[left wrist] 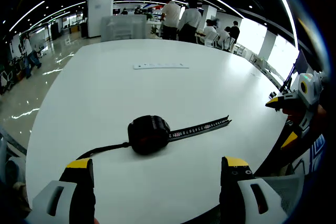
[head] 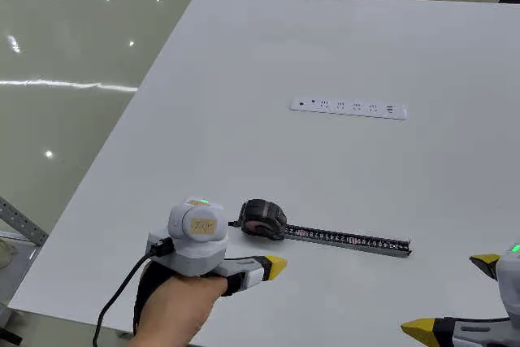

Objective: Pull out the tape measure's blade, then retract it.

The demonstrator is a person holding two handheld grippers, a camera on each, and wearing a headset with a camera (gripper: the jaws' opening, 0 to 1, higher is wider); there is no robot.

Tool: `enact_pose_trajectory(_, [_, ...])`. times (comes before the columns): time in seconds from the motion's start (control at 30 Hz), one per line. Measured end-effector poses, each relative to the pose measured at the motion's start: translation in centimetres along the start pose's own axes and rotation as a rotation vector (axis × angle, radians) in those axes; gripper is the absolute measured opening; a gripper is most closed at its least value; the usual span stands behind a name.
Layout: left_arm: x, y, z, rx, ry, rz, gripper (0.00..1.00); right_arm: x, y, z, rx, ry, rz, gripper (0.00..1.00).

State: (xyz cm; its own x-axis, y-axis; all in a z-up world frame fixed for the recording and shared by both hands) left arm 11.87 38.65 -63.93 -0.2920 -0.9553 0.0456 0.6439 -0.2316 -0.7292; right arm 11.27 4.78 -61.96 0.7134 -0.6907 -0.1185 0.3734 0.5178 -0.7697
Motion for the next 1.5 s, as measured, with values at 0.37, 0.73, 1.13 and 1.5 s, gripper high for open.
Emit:
enact_pose_trajectory(0.37, [-0.5,3.3,0.4,0.000,-0.028,-0.003,0.95,2.8,3.1,0.1,-0.064,-0.086,0.057,0.88])
enact_pose_trajectory(0.73, [-1.3,5.3,0.9,0.001,-0.046,0.023,0.91,5.4,6.1,0.4,-0.133,-0.181,0.105,0.83])
enact_pose_trajectory(1.13, [-1.4,8.2,0.8,-0.035,-0.049,0.037,0.90,6.9,8.7,0.9,-0.186,-0.283,0.182,0.75])
enact_pose_trajectory(1.5, [-1.6,9.7,1.1,-0.048,-0.071,0.050,0.85,8.7,11.1,1.6,-0.211,-0.380,0.246,0.65])
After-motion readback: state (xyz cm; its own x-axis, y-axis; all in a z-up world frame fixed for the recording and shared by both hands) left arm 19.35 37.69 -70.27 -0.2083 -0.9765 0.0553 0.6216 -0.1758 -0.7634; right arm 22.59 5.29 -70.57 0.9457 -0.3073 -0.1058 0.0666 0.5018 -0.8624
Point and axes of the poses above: the centre of the closed fingertips' face, and the gripper's own axes: y roughly forward along the fingers, x roughly to its right, z roughly out of its top, the point moved 9 cm from there along -y, roughly backward along the fingers, and after that the axes turned 6 degrees about y, right-handed, at the moved point
